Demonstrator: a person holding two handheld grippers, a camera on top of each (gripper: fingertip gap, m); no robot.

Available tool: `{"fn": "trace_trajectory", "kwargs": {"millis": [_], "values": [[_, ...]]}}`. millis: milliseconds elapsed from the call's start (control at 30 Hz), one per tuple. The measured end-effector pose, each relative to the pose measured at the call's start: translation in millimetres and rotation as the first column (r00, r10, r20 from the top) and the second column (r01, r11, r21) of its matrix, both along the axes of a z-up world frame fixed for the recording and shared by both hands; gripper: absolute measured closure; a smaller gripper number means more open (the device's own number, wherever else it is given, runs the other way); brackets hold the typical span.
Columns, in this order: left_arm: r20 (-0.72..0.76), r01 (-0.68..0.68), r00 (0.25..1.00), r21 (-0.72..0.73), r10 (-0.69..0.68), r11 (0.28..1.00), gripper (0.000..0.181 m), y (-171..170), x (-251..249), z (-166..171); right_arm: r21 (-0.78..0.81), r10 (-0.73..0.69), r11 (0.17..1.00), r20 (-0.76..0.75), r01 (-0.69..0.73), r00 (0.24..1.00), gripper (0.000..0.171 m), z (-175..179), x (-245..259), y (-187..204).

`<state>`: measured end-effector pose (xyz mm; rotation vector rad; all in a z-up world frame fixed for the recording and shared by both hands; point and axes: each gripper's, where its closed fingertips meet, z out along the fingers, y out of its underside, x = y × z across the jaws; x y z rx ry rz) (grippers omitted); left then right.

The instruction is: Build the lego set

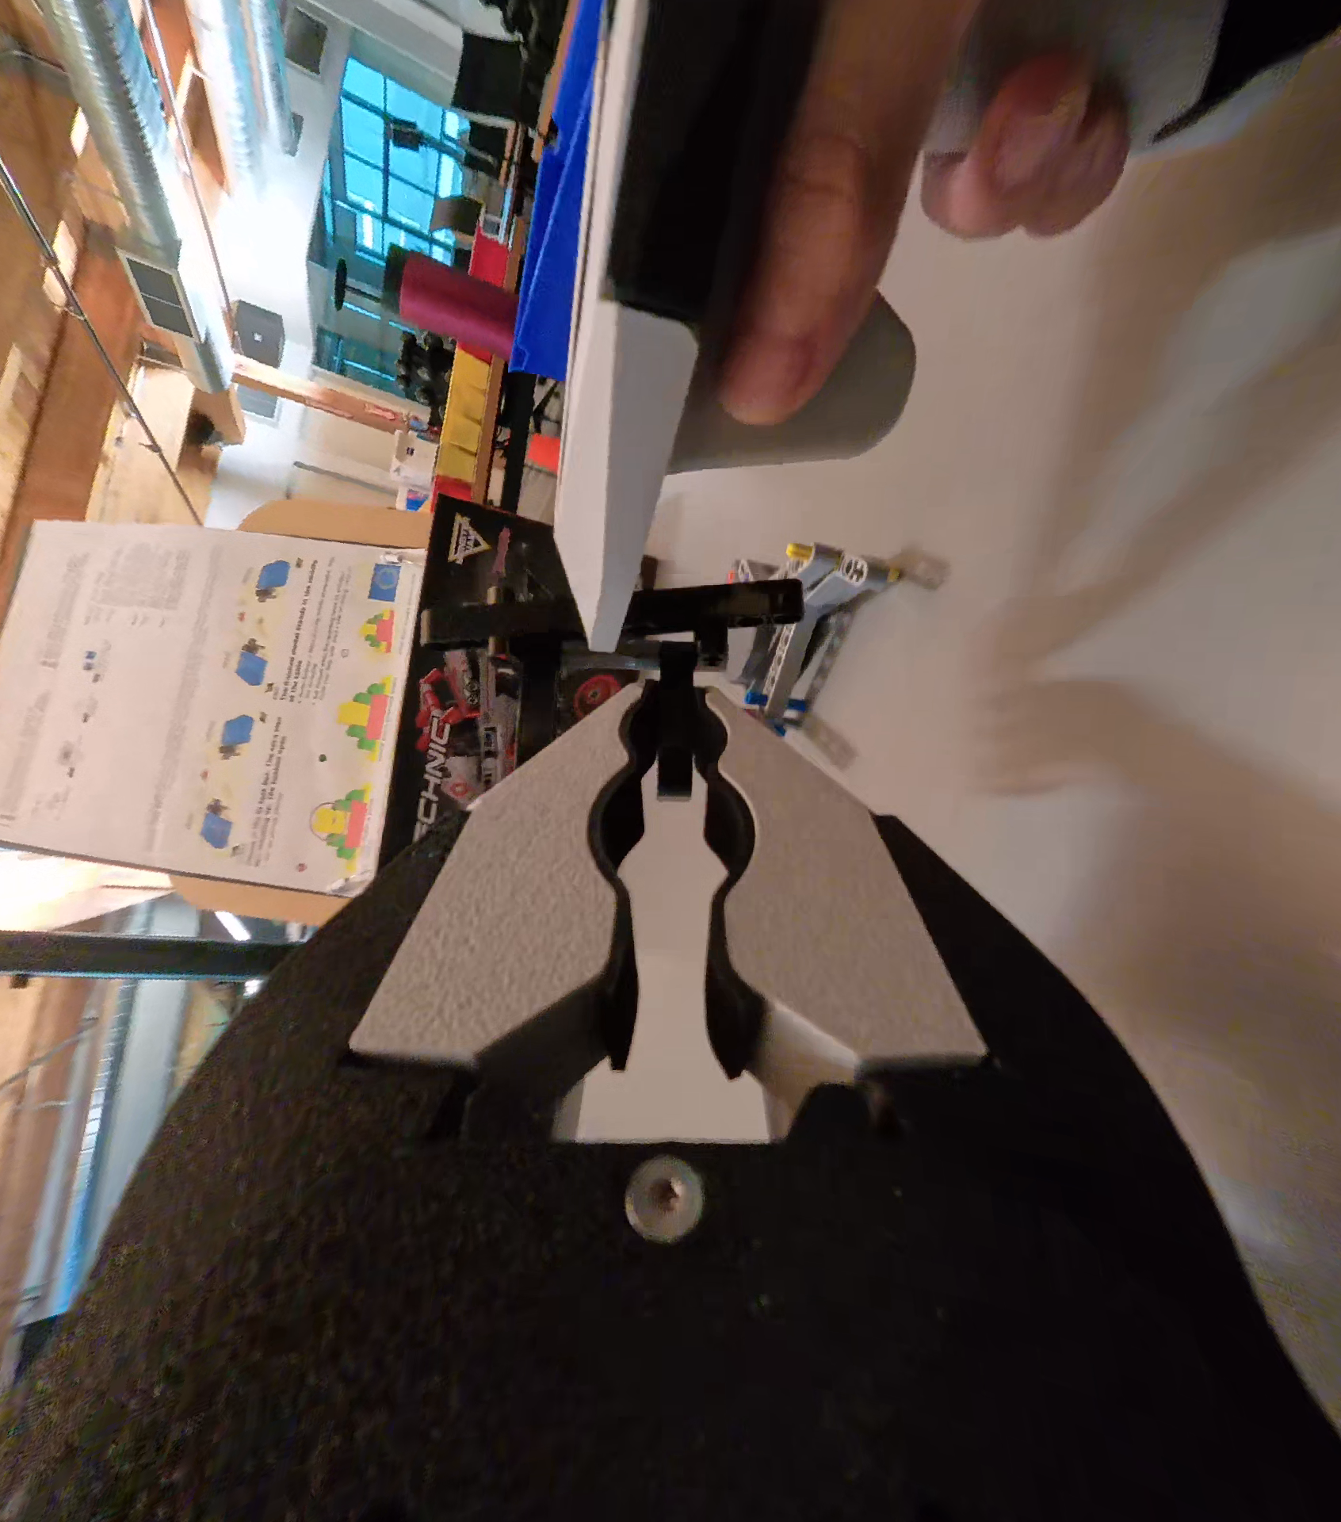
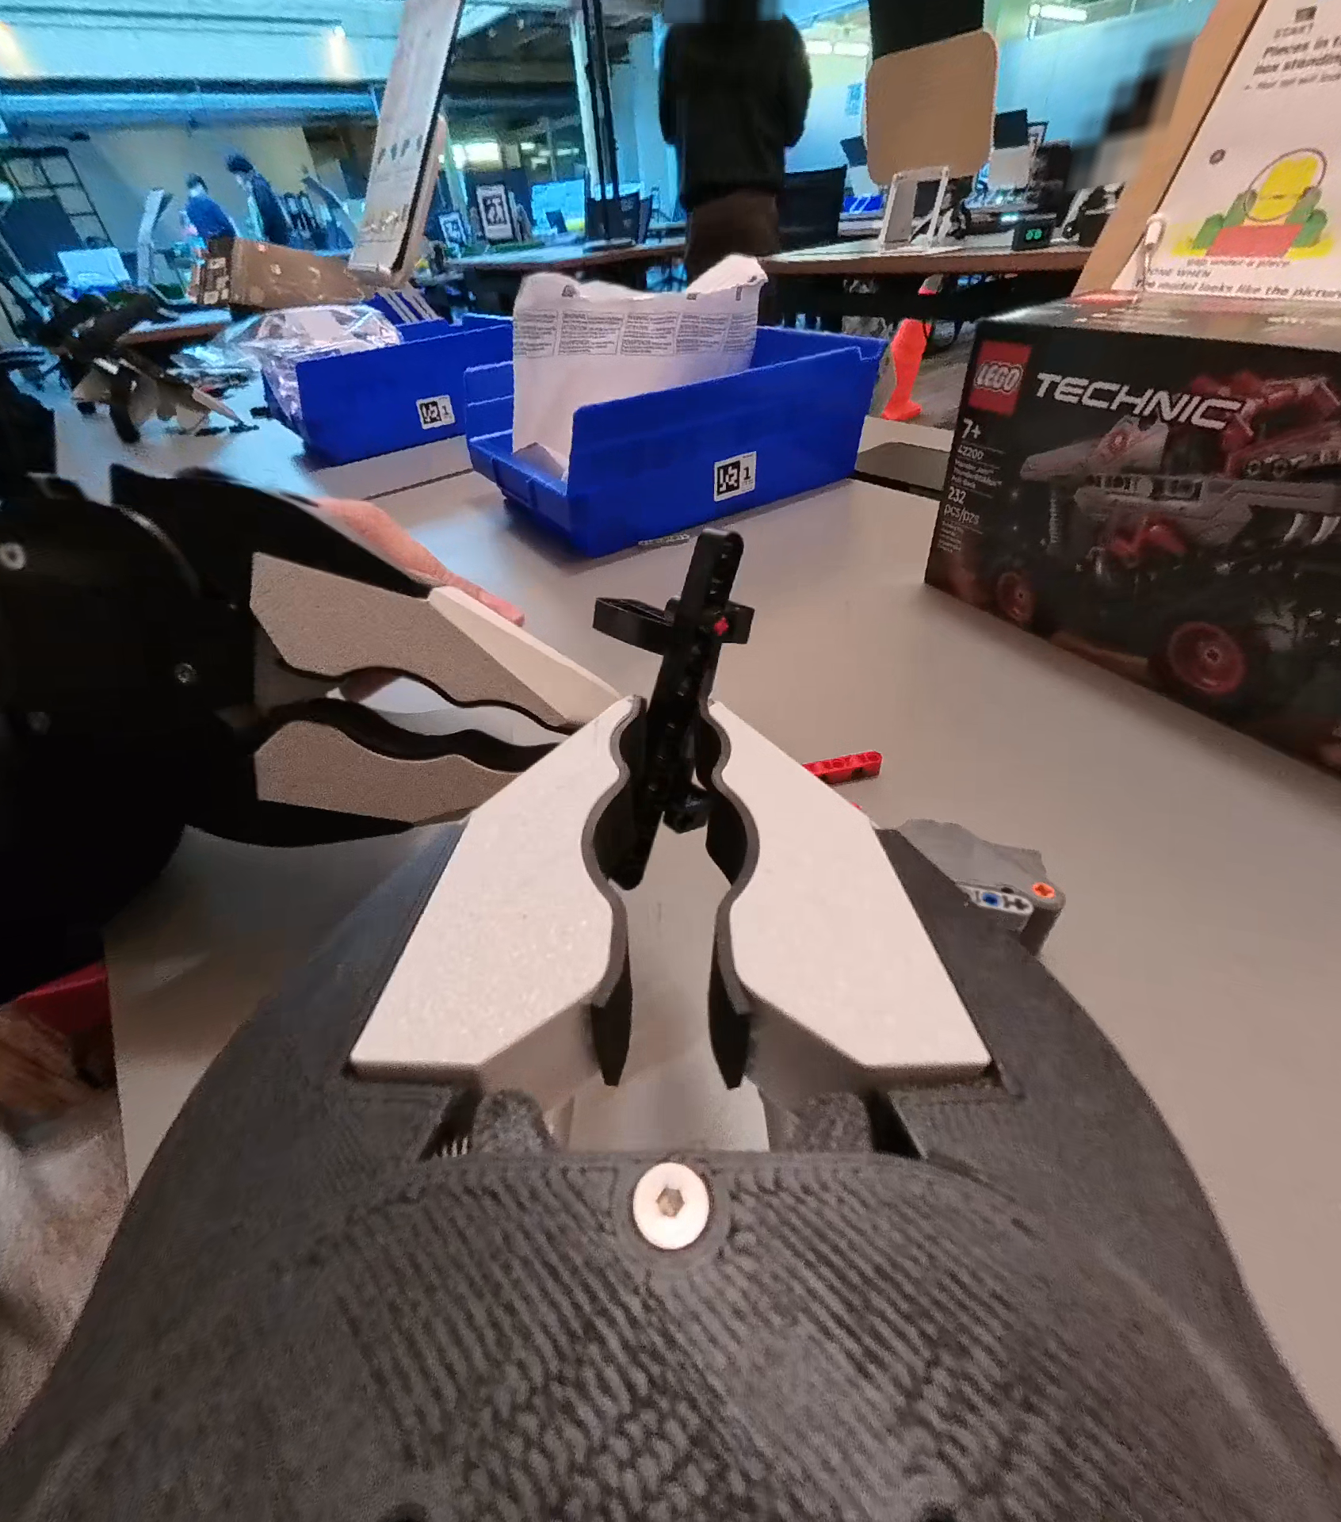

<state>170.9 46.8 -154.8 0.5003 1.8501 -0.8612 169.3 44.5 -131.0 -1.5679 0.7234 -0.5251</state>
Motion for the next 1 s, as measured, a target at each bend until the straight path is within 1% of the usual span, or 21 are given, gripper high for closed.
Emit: {"fn": "trace_trajectory", "kwargs": {"millis": [67, 167, 267, 300, 367, 433, 500, 533, 600, 633, 667, 733, 767, 833, 900, 967, 1000], "values": [[0.015, -0.018, 1.0, 0.052, 0.018, 0.998, 0.176, 0, 2, -7, 0.02, -0.013, 1.0, -0.019, 0.013, 1.0, 0.161, -7, 2, -1], [-0.078, -0.005, 0.997, 0.074, 0.01, 0.997, 0.175, -1, 2, -23, -0.026, 0.006, 1.0, -0.079, -0.008, 0.997, 0.161, -24, 4, -3], [-0.189, 0.015, 0.982, 0.005, -0.013, 1.0, 0.174, 0, -1, -22, -0.011, 0.028, 1.0, -0.118, -0.029, 0.993, 0.161, -27, 4, -3], [-0.243, 0.029, 0.97, -0.018, -0.032, 0.999, 0.171, 0, -4, -22, -0.011, 0.04, 0.999, -0.144, -0.042, 0.989, 0.161, -29, 3, -2], [-0.363, 0.056, 0.928, -0.091, -0.086, 0.994, 0.161, 2, -10, -16, -0.044, 0.035, 0.998, -0.187, -0.043, 0.982, 0.162, -36, 5, -6], [-0.472, 0.059, 0.873, -0.143, -0.121, 0.988, 0.158, 12, -13, -8, -0.068, 0.028, 0.997, -0.217, -0.043, 0.976, 0.162, -40, 6, -10], [-0.564, -0.015, 0.822, -0.154, -0.075, 0.988, 0.161, 36, -4, -1, -0.105, 0.053, 0.991, -0.296, -0.088, 0.954, 0.162, -51, 3, -9], [-0.629, -0.076, 0.777, -0.121, -0.018, 0.99, 0.163, 55, 3, -5, -0.132, 0.052, 0.986, -0.322, -0.099, 0.945, 0.162, -57, 2, -9], [-0.756, -0.199, 0.641, 0.008, 0.136, 0.98, 0.162, 102, 14, -22, -0.189, 0.07, 0.969, -0.404, -0.158, 0.912, 0.162, -73, -3, -6], [-0.786, -0.26, 0.579, 0.073, 0.215, 0.963, 0.161, 128, 19, -32, -0.179, 0.087, 0.968, -0.418, -0.176, 0.904, 0.162, -74, -3, -2], [-0.796, -0.316, 0.536, 0.12, 0.281, 0.941, 0.158, 152, 24, -40, -0.163, 0.093, 0.971, -0.418, -0.175, 0.904, 0.162, -73, -1, 0], [-0.811, -0.388, 0.476, 0.155, 0.341, 0.909, 0.157, 187, 29, -54, -0.183, 0.09, 0.966, -0.429, -0.184, 0.899, 0.162, -75, 3, 2], [-0.819, -0.417, 0.459, 0.145, 0.345, 0.897, 0.157, 198, 31, -59, -0.182, 0.098, 0.964, -0.433, -0.193, 0.896, 0.162, -76, 4, 3], [-0.849, -0.454, 0.429, 0.091, 0.308, 0.886, 0.156, 210, 35, -67, -0.182, 0.109, 0.961, -0.44, -0.208, 0.891, 0.161, -77, 7, 4], [-0.875, -0.466, 0.378, 0.103, 0.303, 0.879, 0.155, 218, 35, -76, -0.184, 0.114, 0.959, -0.447, -0.216, 0.887, 0.161, -79, 11, 5], [-0.882, -0.466, 0.355, 0.12, 0.31, 0.877, 0.156, 222, 34, -82, -0.211, 0.118, 0.949, -0.447, -0.232, 0.887, 0.156, -82, 13, 7], [-0.889, -0.462, 0.352, 0.106, 0.292, 0.88, 0.157, 220, 34, -82, -0.234, 0.116, 0.942, -0.449, -0.242, 0.886, 0.154, -85, 13, 7]]}}
